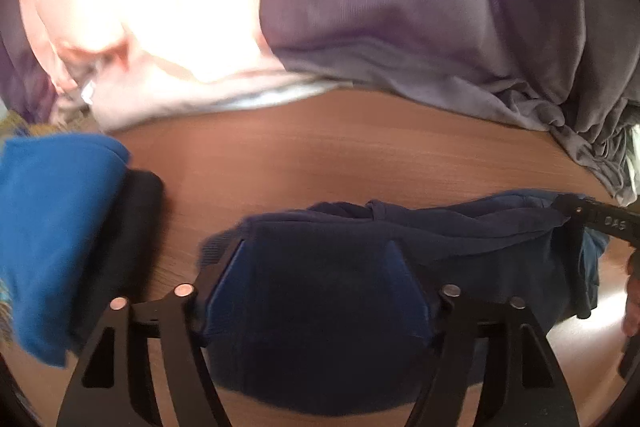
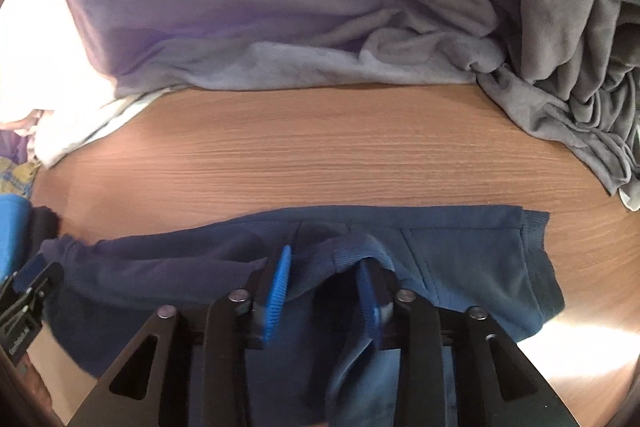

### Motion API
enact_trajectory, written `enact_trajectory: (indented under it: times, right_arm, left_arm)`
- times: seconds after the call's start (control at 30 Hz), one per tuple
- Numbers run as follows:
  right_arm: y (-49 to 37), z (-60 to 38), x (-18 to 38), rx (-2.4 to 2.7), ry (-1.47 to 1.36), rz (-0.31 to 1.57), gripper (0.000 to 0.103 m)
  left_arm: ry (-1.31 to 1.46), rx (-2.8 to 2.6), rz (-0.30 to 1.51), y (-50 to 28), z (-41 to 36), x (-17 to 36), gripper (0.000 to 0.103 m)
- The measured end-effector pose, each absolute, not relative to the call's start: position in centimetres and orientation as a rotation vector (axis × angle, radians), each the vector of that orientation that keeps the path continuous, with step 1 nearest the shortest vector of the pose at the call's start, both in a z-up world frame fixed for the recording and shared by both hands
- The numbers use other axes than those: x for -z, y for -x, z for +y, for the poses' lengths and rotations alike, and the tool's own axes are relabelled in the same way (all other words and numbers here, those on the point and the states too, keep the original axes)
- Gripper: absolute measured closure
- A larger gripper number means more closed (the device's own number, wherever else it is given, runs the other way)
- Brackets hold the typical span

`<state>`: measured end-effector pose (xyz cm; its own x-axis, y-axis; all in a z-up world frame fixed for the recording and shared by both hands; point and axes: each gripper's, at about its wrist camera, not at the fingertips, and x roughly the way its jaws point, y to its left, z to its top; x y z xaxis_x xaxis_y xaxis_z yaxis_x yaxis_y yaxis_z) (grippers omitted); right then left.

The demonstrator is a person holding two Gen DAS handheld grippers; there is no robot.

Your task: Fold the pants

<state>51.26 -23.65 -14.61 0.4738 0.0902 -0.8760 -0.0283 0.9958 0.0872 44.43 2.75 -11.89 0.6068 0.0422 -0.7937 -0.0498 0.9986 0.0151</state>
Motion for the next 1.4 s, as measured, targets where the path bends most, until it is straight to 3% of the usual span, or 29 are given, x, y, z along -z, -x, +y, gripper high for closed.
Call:
enact_trajectory:
  times: [0.17, 0.43, 0.83, 1.4]
  right_arm:
    - [-48.0, -23.5, 11.7, -0.08, -0.059, 1.005, 0.053]
    - [-40.5, -24.0, 7.4, -0.038, -0.048, 0.845, 0.053]
    - [-32.2, -24.1, 6.3, 0.054, -0.048, 0.731, 0.053]
    - [-30.9, -29.7, 8.5, -0.11, 0.099, 0.715, 0.053]
  left_arm:
    - [-0.032, -0.017, 0.836, -41.8, 2.5, 9.4, 0.029]
    - [-0.071, 0.153, 0.755, -38.0, 0.8, 7.9, 0.029]
    - [-0.126, 0.347, 0.675, -34.9, -2.7, 7.1, 0.029]
    - [-0.021, 0.403, 0.689, -32.6, -13.3, 9.1, 0.036]
